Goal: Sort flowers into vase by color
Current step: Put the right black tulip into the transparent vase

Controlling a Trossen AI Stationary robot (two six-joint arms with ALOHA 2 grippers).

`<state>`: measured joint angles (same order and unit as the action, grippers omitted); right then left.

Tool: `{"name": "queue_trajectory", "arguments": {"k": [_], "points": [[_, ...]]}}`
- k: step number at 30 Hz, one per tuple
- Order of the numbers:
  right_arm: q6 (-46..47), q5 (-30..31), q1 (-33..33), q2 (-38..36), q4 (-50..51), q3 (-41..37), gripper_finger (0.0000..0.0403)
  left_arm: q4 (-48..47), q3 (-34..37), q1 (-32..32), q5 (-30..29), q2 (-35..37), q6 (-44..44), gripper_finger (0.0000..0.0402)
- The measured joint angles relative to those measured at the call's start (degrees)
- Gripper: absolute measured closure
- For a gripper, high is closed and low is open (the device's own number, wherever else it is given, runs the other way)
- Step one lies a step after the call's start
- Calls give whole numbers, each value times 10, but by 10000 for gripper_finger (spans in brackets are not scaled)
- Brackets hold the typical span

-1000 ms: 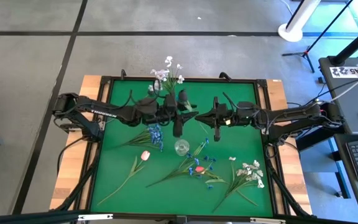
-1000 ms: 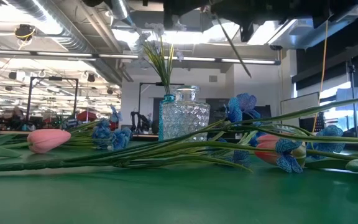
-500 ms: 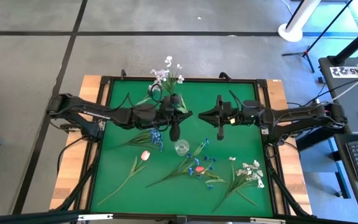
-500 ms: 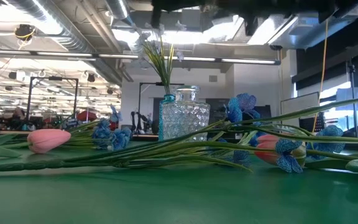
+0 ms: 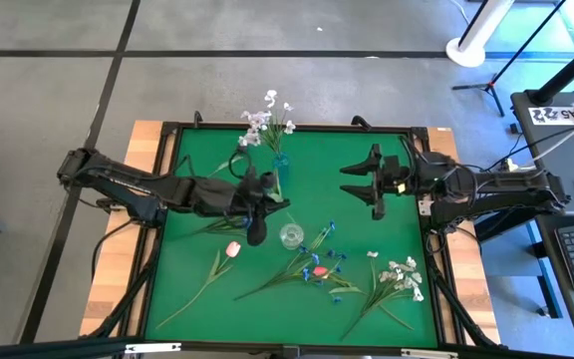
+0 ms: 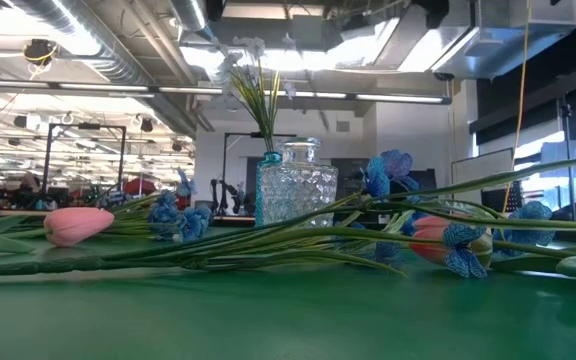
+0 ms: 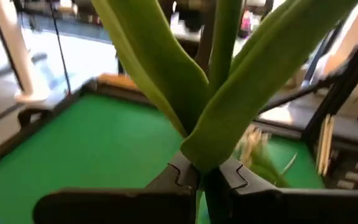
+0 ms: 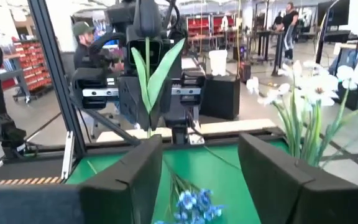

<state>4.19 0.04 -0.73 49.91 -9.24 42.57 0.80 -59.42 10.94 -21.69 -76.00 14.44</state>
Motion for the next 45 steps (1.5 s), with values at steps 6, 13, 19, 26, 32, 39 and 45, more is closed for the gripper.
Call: {"name": "queue_trajectory", "arguments": {"k": [6,13,19,26,32,39,45], "points": [[0,9,0,3,26,0,189,-50,0,-2,-23,-1,17,398],[0,10,0,5,45,0,189,-104,-20,-4,-44,4,19,398],[0,10,0,6,49,0,189,-123,-38,0,-44,4,20,398],[0,10,0,6,53,0,189,-126,-54,1,-43,8,19,398],[0,11,0,6,65,0,189,-141,-72,19,6,6,17,398],[0,11,0,6,65,0,189,-158,-72,31,5,-18,20,399],[0,11,0,6,70,0,189,-158,-72,21,2,-54,20,399]]}}
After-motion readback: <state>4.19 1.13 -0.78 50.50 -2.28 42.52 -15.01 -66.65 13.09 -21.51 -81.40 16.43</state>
